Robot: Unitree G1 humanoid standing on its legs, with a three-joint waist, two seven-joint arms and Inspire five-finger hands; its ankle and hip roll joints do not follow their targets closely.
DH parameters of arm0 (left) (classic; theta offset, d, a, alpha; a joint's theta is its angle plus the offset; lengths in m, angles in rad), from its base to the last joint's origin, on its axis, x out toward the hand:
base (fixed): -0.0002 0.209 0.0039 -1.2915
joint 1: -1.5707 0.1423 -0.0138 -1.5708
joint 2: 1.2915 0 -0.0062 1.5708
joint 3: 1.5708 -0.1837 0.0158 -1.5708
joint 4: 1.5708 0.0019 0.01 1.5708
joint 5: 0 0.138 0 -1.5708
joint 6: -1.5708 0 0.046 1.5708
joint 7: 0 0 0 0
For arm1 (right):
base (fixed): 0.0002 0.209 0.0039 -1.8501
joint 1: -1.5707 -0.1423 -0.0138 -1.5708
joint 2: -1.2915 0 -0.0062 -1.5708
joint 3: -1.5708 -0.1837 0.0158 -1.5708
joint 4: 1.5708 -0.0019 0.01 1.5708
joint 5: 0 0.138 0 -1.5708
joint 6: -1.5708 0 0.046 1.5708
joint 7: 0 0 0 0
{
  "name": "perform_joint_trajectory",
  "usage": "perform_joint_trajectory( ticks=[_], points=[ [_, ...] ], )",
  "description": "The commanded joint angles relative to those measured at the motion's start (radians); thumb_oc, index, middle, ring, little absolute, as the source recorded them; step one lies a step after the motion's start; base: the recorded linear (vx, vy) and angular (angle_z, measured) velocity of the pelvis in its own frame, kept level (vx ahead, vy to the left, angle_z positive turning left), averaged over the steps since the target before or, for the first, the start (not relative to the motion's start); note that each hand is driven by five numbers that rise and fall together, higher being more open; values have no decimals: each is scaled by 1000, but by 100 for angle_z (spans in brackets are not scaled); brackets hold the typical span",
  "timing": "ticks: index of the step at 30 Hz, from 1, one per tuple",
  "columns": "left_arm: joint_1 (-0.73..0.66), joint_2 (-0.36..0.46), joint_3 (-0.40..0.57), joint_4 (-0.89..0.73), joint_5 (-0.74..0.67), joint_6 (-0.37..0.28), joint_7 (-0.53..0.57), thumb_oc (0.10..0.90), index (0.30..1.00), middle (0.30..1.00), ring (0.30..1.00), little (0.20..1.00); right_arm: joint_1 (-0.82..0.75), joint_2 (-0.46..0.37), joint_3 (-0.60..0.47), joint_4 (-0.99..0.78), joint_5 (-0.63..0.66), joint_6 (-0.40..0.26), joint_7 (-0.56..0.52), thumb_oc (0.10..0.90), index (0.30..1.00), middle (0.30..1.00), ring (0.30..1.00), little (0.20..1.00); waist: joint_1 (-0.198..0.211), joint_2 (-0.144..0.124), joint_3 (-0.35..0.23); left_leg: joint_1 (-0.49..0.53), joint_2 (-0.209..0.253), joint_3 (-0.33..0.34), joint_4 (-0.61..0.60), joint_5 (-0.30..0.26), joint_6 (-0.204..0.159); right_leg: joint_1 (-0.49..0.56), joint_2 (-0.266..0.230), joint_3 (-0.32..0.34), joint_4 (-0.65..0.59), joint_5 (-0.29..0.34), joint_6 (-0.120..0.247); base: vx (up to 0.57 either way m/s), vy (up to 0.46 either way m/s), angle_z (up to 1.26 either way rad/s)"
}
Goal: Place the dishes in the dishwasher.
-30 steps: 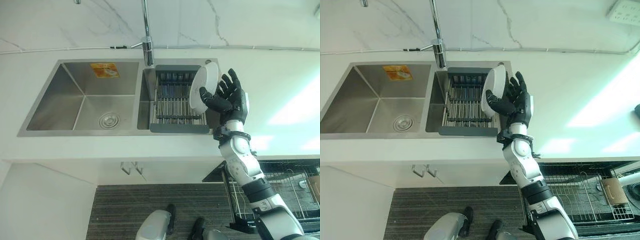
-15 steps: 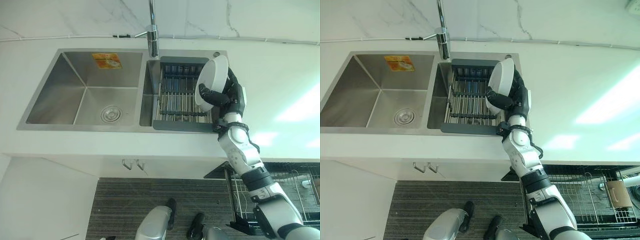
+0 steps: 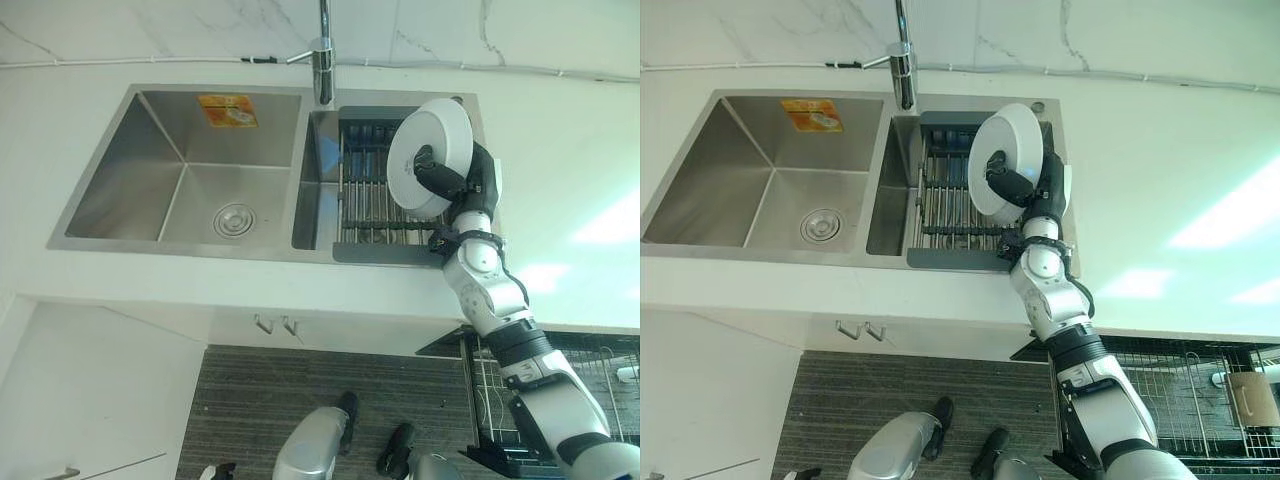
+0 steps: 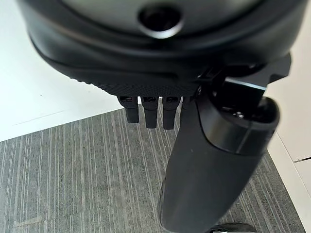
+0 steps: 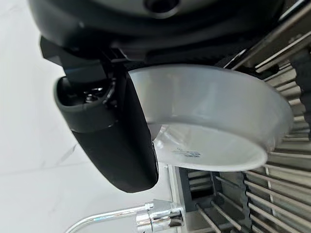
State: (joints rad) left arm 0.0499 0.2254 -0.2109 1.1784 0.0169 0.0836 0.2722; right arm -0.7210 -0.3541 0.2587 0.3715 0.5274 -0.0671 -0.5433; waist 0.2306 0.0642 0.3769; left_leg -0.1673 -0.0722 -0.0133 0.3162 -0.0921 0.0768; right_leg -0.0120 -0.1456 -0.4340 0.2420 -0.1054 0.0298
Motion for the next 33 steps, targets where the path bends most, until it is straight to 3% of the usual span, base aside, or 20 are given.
perform_joint_trajectory(
  ticks=[1,5,6,11,14,18,21,24,26,30,33],
  points=[
    [47,76,-63,21,47,-4,27,800,900,900,900,900,-155,-62,-19,-41,-122,-149,-34,400,300,300,300,300,23,-8,-66,18,80,-4,-16,-89,-69,20,-52,53,58,-123,46,0,0,0],
    [47,75,-58,28,52,-11,30,800,900,900,900,900,-142,-54,-15,-79,-132,-252,-39,400,300,300,300,300,19,-11,-71,19,82,2,-16,-91,-68,17,-52,59,58,-123,48,-19,-31,-5],
    [47,72,-56,35,54,-16,36,800,900,900,900,900,-129,-37,-8,-123,-132,-319,-41,400,300,300,300,300,13,-13,-76,22,84,7,-16,-94,-68,15,-50,66,58,-125,49,-41,-63,-12],
    [45,57,-36,47,55,-23,51,800,900,900,900,900,-33,46,-7,-308,8,-436,25,400,300,300,300,300,-23,-26,-95,35,98,38,-16,-109,-65,1,-41,100,58,-128,51,-51,-77,-20],
    [41,43,-23,61,40,-19,67,800,900,900,900,900,71,60,-36,-482,25,-456,59,400,300,300,300,300,-78,-45,-126,47,120,86,-16,-125,-65,-16,-22,140,58,-128,53,-86,-141,-54],
    [34,18,-21,70,65,-31,105,800,900,900,900,900,240,-4,-136,-616,-2,-453,74,400,300,300,300,300,-147,-73,-142,92,156,162,-16,-146,-64,-13,3,174,58,-129,53,-50,-135,-87],
    [24,38,-94,13,288,-53,172,800,900,900,900,900,399,-70,-236,-642,54,-502,115,400,300,300,300,300,-210,-87,-135,125,180,216,-16,-158,-59,-4,22,191,58,-131,50,-81,-107,-89],
    [-26,62,-156,-61,317,-40,175,800,900,900,900,900,560,-103,-326,-644,70,-549,192,400,300,300,300,300,-283,-87,-121,143,190,240,-16,-167,-50,-4,43,228,58,-128,46,-95,-74,-76],
    [-47,71,-169,-109,302,-40,160,800,900,900,900,900,634,-116,-376,-605,104,-533,242,400,300,300,300,300,-324,-82,-112,146,189,241,-16,-168,-52,-11,52,258,58,-127,42,-74,-60,-52],
    [-56,81,-190,-174,356,-11,127,800,900,900,900,900,705,-98,-355,-486,118,-513,354,400,300,300,300,300,-358,-71,-92,136,185,239,-16,-166,-60,-33,50,278,58,-122,42,-80,-35,-12],
    [-57,74,-222,-172,356,-2,117,800,900,900,900,900,661,-92,-263,-356,43,-542,358,400,300,300,300,300,-340,-66,-83,129,179,226,-16,-162,-64,-36,44,273,58,-124,40,-23,-8,-7]
  ],
)
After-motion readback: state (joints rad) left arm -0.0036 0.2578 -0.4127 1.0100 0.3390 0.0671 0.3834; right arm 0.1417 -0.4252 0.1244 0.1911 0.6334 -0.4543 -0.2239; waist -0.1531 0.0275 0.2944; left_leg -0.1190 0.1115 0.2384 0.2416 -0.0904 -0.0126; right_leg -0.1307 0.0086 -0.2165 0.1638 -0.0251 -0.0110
